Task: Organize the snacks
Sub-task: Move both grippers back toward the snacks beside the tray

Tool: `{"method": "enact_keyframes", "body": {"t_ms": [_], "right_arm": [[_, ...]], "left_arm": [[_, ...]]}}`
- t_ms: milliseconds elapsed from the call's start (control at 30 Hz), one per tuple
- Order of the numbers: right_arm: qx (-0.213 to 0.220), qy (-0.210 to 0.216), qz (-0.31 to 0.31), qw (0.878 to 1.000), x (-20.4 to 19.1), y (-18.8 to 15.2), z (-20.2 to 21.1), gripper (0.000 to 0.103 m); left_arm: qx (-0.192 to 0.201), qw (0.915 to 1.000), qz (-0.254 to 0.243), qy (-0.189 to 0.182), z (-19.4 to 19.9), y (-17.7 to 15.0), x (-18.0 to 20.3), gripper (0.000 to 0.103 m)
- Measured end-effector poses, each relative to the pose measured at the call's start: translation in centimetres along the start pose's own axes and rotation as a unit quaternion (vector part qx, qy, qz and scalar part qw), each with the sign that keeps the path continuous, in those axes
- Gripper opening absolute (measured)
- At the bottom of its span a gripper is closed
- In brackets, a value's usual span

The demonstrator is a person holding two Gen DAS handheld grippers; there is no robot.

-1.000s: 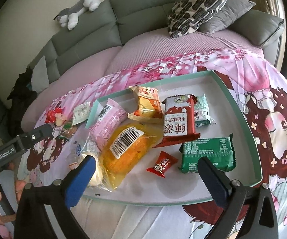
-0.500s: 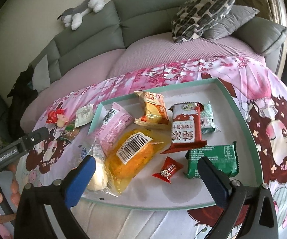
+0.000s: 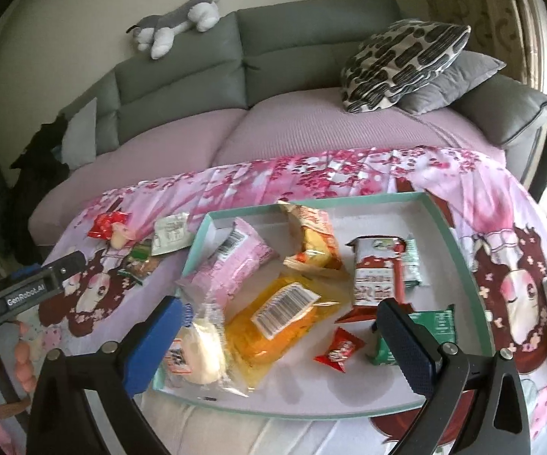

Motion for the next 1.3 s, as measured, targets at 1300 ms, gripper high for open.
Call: {"method": "enact_keyframes", "body": {"t_ms": [1300], "right_arm": [[-0.086, 0.099, 0.092, 0.987, -14.9, 6.1, -10.2, 0.103]], "left_arm": [[-0.020, 0.9990, 0.028, -0.030, -6.3, 5.3, -11.7, 0.101]]}}
Point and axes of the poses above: each gripper's, at about its wrist camera, not at the fingertips, and z roughly against the way its jaws point, x to its right, y to its top, the point moved 5 cm from there along -z, roughly the way its jaws point, and after that the axes turned 2 degrees about z, right-handed, at the moved point
